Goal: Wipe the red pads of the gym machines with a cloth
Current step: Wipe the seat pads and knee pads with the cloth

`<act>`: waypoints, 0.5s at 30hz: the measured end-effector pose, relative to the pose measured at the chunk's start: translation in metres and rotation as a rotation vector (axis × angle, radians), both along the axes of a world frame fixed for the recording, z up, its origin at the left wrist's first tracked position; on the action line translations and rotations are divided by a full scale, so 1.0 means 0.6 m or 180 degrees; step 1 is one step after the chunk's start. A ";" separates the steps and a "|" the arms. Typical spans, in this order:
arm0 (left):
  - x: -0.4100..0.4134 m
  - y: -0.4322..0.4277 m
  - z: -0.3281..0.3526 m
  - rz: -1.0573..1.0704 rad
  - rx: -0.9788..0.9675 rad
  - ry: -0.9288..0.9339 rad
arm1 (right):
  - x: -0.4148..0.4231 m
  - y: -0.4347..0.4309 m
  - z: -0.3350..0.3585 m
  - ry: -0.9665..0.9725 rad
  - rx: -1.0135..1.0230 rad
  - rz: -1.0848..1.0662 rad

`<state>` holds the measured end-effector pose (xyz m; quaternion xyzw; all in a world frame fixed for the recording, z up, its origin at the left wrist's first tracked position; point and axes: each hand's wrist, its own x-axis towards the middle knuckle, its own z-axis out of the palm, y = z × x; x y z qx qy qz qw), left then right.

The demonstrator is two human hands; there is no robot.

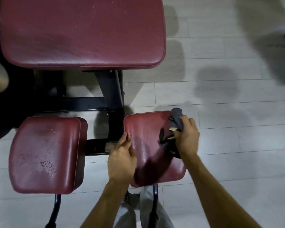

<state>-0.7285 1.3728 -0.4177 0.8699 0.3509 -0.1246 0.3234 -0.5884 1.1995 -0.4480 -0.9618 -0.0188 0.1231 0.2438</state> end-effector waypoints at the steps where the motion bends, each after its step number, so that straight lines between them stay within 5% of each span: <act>1: 0.001 -0.005 -0.002 0.0015 -0.0027 0.0026 | -0.005 0.036 -0.002 0.0006 0.0113 0.0205; 6: 0.004 -0.007 -0.003 -0.0119 -0.0028 -0.0009 | -0.031 0.227 0.006 0.0227 0.0118 0.1433; 11: -0.003 0.007 -0.007 -0.0227 0.0091 0.0118 | 0.009 0.193 -0.002 -0.0121 -0.0181 0.2456; 15: 0.002 0.009 -0.008 -0.0310 0.0006 0.0105 | 0.100 0.090 0.002 0.0099 -0.0559 0.2056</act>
